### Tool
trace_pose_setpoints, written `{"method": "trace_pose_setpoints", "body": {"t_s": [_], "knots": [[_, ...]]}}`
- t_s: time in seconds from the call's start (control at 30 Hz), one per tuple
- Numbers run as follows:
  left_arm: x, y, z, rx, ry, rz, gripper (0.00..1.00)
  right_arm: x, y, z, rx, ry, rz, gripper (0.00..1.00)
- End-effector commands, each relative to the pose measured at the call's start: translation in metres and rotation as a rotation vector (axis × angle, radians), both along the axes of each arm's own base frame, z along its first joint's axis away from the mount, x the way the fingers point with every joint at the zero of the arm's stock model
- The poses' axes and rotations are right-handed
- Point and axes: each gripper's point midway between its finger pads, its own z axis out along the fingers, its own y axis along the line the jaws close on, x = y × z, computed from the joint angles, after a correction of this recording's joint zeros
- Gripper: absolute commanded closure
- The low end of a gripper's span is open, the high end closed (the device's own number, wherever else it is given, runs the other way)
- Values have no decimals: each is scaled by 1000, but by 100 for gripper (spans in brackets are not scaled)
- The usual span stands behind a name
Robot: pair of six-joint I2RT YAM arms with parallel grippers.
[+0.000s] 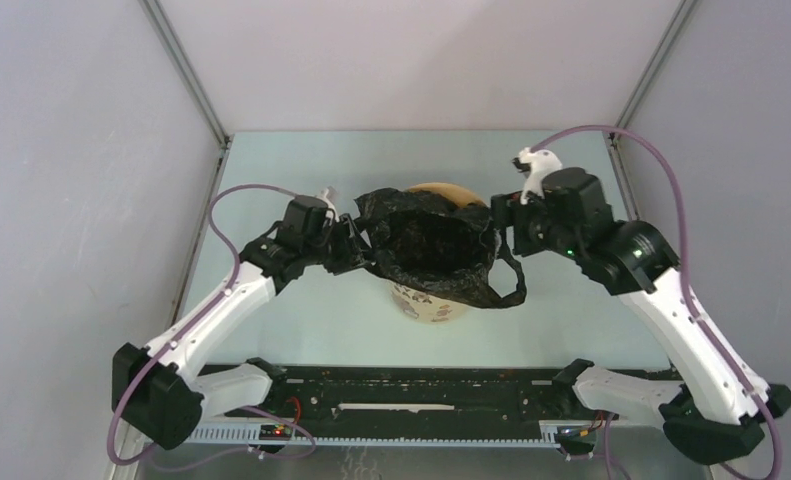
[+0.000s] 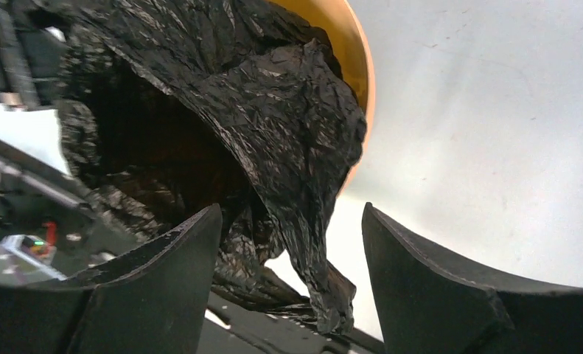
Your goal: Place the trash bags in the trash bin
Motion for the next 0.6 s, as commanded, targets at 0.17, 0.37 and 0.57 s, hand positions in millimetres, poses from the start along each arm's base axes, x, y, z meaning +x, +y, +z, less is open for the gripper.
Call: {"method": "trace_pose_setpoints", "body": {"t_s": [0.17, 0.37, 0.57], "knots": [[-32, 39, 59, 25, -178, 54, 30, 28, -18, 8, -294, -181, -105, 23], [-53, 76, 100, 101, -293, 118, 20, 33, -20, 1, -413, -240, -123, 24], [-44, 54, 175, 227, -561, -67, 15, 30, -4, -1, -419, -242, -43, 39]]}}
